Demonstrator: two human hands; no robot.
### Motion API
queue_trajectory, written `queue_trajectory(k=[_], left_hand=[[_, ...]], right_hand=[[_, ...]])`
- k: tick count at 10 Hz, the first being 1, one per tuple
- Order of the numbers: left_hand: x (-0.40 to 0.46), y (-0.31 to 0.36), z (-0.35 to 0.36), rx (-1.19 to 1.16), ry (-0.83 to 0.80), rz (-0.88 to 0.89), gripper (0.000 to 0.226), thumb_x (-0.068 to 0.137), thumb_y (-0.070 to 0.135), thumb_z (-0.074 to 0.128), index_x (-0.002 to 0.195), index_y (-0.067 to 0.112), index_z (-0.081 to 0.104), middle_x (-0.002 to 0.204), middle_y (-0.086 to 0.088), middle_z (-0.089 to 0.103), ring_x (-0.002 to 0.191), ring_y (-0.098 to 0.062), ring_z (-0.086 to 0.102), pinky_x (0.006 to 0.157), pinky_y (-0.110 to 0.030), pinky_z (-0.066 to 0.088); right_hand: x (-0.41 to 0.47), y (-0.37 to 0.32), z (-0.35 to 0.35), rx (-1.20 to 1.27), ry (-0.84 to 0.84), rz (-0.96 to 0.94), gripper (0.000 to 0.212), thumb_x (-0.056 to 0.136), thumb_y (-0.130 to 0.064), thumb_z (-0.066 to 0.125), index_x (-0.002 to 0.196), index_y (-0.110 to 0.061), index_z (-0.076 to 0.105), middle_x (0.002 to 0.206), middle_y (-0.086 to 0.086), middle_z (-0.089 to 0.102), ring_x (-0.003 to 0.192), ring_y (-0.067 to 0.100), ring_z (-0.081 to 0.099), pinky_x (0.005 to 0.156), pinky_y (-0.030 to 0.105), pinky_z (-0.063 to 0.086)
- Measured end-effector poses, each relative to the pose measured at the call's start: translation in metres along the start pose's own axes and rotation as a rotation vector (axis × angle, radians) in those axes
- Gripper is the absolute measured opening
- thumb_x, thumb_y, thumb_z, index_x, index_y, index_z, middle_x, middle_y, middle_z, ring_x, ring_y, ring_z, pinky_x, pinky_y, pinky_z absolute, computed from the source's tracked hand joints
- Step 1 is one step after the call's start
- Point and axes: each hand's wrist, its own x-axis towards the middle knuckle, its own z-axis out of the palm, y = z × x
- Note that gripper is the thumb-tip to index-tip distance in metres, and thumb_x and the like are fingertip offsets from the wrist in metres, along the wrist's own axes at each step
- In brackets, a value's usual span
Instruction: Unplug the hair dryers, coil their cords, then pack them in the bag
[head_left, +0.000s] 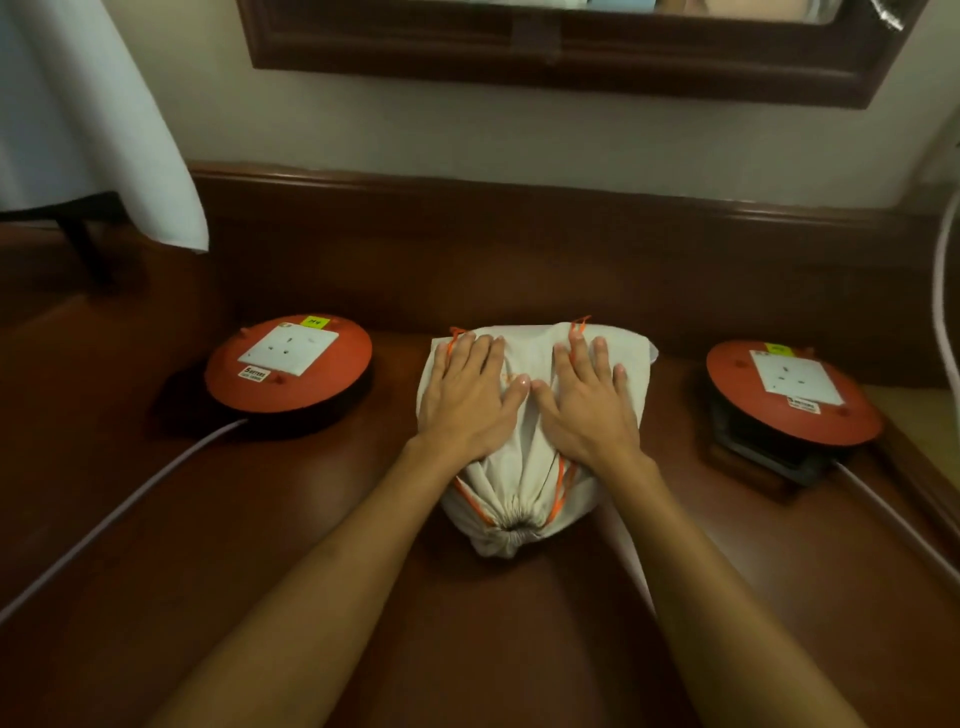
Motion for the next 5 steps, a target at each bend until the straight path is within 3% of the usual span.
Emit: queue_trajectory(k=[4, 5], left_hand=[[0.026, -0.005, 0.004, -0.054, -0.047, 0.005, 0.069, 0.105, 0.057, 0.030, 0.161, 0.018, 0.024, 0.170, -0.001, 0.021, 0.159, -0.019, 0.003, 0.127, -0.043, -0.005], [0.027, -0.004, -0.020, -0.332, -0.114, -0.036, 0.066, 0.108, 0.051, 0.029, 0.165, 0.023, 0.011, 0.173, 0.001, 0.010, 0.159, -0.014, -0.003, 0.127, -0.040, -0.007]], right_hand=[[0.022, 0.004, -0.001, 0.013, -0.042, -0.003, 0.075, 0.101, -0.063, 0.018, 0.162, -0.022, 0.006, 0.170, -0.001, -0.014, 0.155, 0.022, -0.020, 0.126, 0.050, -0.005], [0.017, -0.003, -0.017, 0.082, -0.069, -0.004, 0.080, 0.098, -0.070, 0.014, 0.162, -0.025, 0.002, 0.170, 0.000, -0.013, 0.155, 0.022, -0.017, 0.125, 0.053, -0.007]])
